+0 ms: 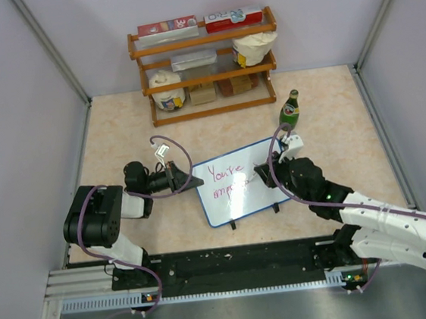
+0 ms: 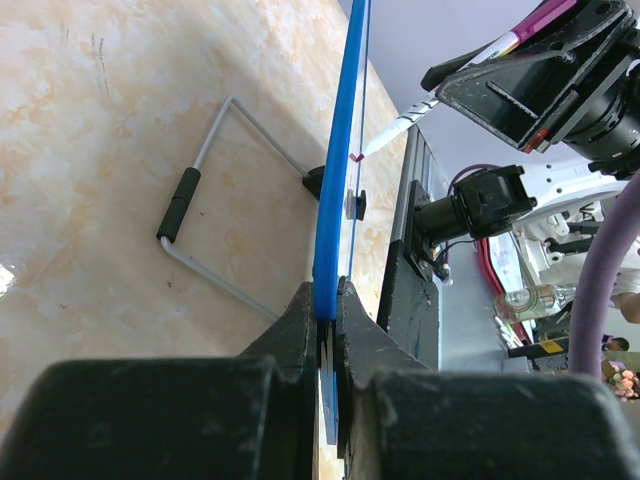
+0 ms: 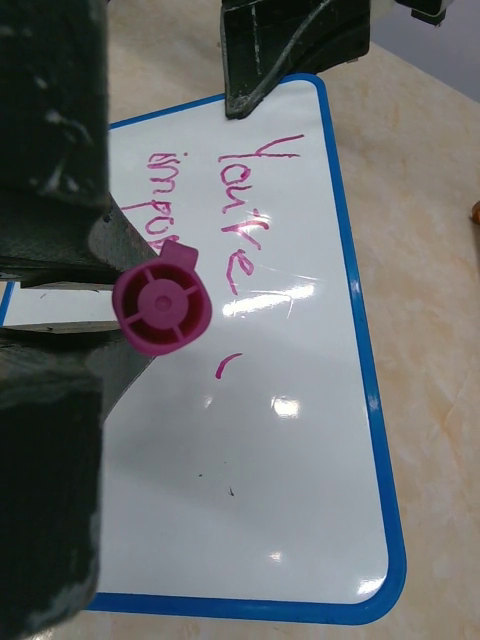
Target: Write a sentence on the whiteboard
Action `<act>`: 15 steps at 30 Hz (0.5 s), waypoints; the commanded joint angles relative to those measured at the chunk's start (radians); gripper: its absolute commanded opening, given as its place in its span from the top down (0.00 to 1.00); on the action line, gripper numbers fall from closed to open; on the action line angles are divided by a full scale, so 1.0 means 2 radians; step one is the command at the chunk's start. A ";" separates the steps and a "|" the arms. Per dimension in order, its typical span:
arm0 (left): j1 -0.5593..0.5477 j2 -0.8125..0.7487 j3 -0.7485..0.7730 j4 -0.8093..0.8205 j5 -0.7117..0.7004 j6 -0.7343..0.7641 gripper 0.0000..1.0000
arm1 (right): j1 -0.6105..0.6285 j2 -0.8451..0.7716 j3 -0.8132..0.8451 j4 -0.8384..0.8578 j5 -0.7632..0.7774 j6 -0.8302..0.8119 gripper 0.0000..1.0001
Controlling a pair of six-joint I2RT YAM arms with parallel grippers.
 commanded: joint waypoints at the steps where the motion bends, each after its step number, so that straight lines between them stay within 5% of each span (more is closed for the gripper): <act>1: 0.008 0.007 -0.002 0.025 -0.026 0.026 1.00 | -0.008 -0.002 0.019 0.012 0.013 -0.004 1.00; 15: 0.008 0.007 -0.002 0.026 -0.025 0.025 1.00 | -0.008 -0.024 -0.006 -0.016 -0.004 -0.006 1.00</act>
